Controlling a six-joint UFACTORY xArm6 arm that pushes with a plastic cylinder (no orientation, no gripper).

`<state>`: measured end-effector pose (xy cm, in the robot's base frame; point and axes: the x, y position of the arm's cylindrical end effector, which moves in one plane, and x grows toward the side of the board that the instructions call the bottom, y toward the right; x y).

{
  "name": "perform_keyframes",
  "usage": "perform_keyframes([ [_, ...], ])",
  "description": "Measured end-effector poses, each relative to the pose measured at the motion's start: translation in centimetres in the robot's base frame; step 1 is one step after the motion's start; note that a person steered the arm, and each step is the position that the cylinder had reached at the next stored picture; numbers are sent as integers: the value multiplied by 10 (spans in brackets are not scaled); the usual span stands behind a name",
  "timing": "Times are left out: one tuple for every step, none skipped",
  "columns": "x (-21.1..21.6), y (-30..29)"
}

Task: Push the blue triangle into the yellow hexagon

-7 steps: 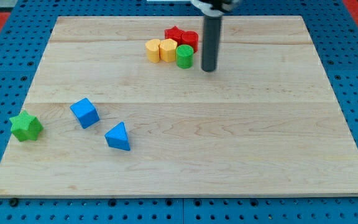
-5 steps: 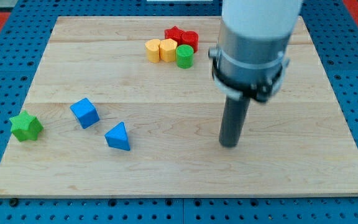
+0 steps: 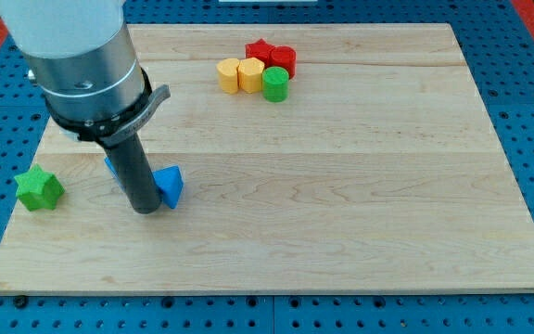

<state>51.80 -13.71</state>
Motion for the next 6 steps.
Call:
perform_keyframes([
  [-4,45],
  [-32,55],
  [-64,55],
  [-88,48],
  [-108,15],
  [-127,15],
])
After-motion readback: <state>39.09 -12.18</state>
